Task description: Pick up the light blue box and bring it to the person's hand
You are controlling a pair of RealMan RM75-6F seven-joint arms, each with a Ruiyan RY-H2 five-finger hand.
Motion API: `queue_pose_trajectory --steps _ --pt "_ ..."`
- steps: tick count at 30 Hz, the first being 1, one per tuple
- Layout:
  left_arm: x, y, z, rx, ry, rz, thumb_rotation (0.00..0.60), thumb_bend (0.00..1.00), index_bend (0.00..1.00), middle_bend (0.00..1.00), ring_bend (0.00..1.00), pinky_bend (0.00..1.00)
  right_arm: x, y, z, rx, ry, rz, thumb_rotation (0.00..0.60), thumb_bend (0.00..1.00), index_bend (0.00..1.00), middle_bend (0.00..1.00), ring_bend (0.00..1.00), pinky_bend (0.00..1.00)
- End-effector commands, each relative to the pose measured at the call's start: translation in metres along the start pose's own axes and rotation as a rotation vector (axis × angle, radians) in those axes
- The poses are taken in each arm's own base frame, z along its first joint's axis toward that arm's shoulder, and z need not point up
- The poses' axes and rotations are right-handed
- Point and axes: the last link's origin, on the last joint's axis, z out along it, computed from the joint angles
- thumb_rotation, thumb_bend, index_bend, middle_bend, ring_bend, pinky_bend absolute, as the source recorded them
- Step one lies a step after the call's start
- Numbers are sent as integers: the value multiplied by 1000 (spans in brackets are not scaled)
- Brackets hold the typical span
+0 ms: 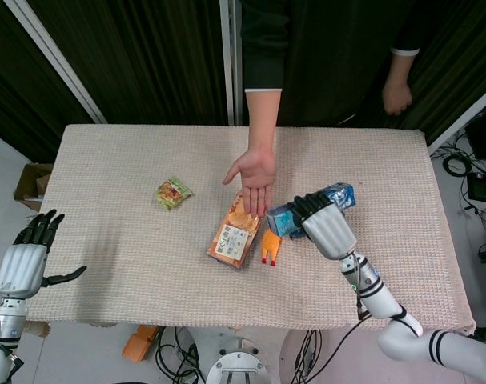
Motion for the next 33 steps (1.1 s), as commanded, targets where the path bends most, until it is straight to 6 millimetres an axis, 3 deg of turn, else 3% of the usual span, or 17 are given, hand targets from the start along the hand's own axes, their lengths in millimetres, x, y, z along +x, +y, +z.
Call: queue_pose_trajectory --steps 1,6,12,14,15,17,18,24,29,32,33 --pt "0 0 0 -1 -1 1 326 12 58 39 37 213 -1 -4 54 -4 35 -9 600 396 897 749 592 555" --pt "-1 1 -1 0 -7 9 328 12 57 39 37 213 -12 -26 90 33 16 -51 600 387 881 721 589 542" --pt "-2 -1 -2 9 -12 8 328 12 58 39 37 213 -30 -48 99 52 -80 -136 600 366 772 670 550 465" --pt "-2 -3 -3 11 -13 9 327 12 58 39 37 213 -38 -51 98 52 -149 -143 600 338 618 562 431 380" --pt "-2 -3 -3 11 -12 8 326 12 58 39 37 213 -40 -52 96 62 -191 -131 600 304 477 448 324 299" --pt "-1 -4 -4 11 -9 7 327 12 58 39 37 213 -35 -51 96 80 -230 -104 600 202 91 99 51 62" --pt "-1 -4 -4 12 -8 7 328 12 58 39 37 213 -31 -51 97 79 -221 -89 600 170 16 23 4 13" --pt "0 -5 -4 10 -17 14 326 11 57 39 37 213 -1 -40 92 69 -128 -9 600 80 0 0 0 0" --pt "2 -4 -4 9 -10 17 329 12 58 39 37 212 35 -15 63 40 -74 6 600 82 0 0 0 0" --pt "5 -4 -3 5 7 15 327 12 58 39 37 213 50 12 16 -7 -104 -8 600 86 0 0 0 0" --pt "7 -4 -3 3 13 15 327 12 58 39 37 213 53 24 -9 -39 -143 -12 600 87 0 0 0 0"
